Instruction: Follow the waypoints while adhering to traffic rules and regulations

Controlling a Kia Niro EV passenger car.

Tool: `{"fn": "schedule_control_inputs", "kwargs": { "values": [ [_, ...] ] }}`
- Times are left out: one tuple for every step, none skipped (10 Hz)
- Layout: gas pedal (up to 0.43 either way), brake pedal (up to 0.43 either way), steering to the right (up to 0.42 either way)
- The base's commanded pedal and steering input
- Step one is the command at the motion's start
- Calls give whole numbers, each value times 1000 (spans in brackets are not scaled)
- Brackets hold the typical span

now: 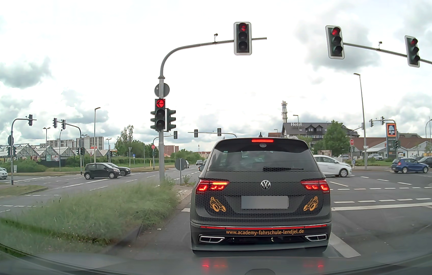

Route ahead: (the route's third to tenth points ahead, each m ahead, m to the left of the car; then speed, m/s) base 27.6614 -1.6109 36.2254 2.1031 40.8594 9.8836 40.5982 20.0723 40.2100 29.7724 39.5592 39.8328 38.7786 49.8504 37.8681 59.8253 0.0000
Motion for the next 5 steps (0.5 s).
{"fn": "schedule_control_inputs", "kwargs": {
  "values": [
    [0, 256, 5],
    [0, 256, 5],
    [0, 256, 5],
    [0, 256, 5],
    [0, 256, 5]
  ]
}}
